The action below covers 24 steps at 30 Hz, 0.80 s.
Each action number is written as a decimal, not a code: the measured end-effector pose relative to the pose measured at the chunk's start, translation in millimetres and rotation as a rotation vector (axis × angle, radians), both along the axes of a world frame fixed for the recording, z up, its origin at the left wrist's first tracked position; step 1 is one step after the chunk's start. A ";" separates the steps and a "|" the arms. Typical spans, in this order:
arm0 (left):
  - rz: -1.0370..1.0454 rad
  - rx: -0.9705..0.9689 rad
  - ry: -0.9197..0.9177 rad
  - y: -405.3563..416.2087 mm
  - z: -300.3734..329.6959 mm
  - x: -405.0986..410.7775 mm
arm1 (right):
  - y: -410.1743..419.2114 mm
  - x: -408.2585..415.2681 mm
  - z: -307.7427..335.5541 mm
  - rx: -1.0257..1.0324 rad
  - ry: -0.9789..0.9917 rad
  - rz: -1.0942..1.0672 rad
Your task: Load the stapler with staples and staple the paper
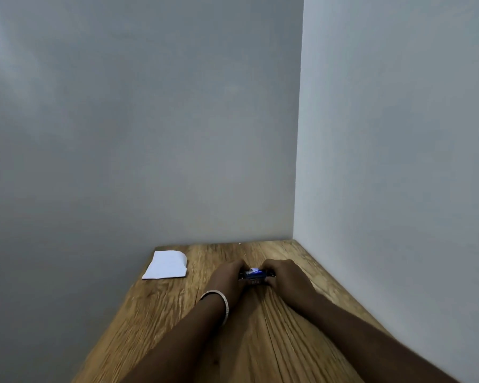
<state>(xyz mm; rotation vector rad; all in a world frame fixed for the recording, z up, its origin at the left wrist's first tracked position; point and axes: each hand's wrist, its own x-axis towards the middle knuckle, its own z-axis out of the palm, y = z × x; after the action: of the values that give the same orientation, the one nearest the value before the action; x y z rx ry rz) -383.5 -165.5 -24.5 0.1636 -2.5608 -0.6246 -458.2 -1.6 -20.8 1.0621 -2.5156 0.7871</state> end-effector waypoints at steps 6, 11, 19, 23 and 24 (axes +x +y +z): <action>0.015 -0.039 0.002 -24.8 1.6 -64.4 | -29.8 -59.8 -3.6 -0.017 0.011 -0.032; 0.018 -0.039 0.010 -42.2 3.9 -101.2 | -46.4 -95.1 -4.5 -0.031 0.015 -0.026; 0.030 -0.074 0.014 -52.0 0.4 -115.7 | -52.5 -112.8 -6.5 -0.068 0.002 -0.020; 0.043 -0.052 -0.012 -48.9 0.8 -112.6 | -51.6 -108.4 -7.9 -0.045 0.007 -0.057; 0.056 -0.055 -0.027 -46.5 2.0 -109.6 | -51.2 -105.4 -7.3 -0.037 0.006 -0.073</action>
<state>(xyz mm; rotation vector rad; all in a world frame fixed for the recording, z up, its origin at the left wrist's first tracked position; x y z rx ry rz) -493.1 -212.0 -22.6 0.2260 -2.5870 -0.5333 -563.7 -52.8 -28.1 0.9538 -2.5095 0.8048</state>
